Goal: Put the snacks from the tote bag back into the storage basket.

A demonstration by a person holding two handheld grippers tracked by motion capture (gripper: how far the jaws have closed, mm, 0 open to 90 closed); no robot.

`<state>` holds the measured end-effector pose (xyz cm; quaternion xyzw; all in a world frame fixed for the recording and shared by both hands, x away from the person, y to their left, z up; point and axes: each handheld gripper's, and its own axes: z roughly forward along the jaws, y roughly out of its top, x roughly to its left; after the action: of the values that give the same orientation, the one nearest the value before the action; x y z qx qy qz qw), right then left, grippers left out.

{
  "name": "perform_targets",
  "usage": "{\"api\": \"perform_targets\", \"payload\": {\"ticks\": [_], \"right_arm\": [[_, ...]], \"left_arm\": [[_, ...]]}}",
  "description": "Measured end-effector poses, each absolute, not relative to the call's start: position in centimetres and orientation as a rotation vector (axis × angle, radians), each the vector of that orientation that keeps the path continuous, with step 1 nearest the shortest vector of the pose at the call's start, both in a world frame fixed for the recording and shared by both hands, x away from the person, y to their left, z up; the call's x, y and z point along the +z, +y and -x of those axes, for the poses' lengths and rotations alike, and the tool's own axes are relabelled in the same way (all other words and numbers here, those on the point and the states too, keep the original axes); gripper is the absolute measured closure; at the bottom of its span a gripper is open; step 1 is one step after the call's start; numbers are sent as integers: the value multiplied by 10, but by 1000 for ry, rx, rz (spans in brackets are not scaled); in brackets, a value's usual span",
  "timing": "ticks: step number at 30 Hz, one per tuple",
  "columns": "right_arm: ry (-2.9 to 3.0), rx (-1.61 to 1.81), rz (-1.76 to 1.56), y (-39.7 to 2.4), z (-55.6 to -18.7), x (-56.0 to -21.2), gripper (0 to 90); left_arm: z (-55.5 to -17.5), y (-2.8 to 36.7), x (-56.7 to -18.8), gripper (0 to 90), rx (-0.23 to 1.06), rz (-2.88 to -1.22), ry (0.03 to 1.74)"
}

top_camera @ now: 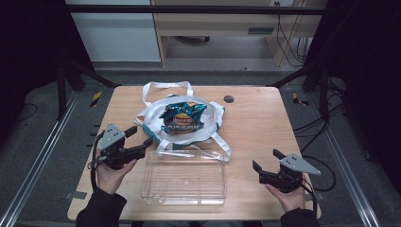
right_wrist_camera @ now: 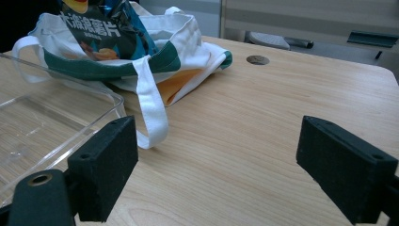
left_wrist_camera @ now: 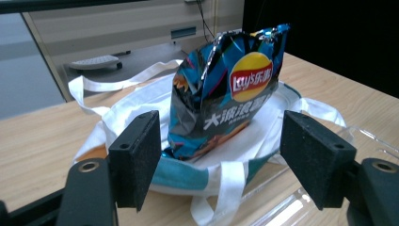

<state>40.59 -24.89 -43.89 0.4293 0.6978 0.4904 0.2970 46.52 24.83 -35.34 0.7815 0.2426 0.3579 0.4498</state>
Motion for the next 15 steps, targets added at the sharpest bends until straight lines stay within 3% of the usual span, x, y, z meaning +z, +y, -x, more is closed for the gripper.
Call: {"api": "perform_targets", "payload": {"ticks": [15], "right_arm": [[1859, 1305, -1144, -249, -406, -439, 134]], "left_arm": [[-484, 228, -345, 296, 865, -1894, 664]]}}
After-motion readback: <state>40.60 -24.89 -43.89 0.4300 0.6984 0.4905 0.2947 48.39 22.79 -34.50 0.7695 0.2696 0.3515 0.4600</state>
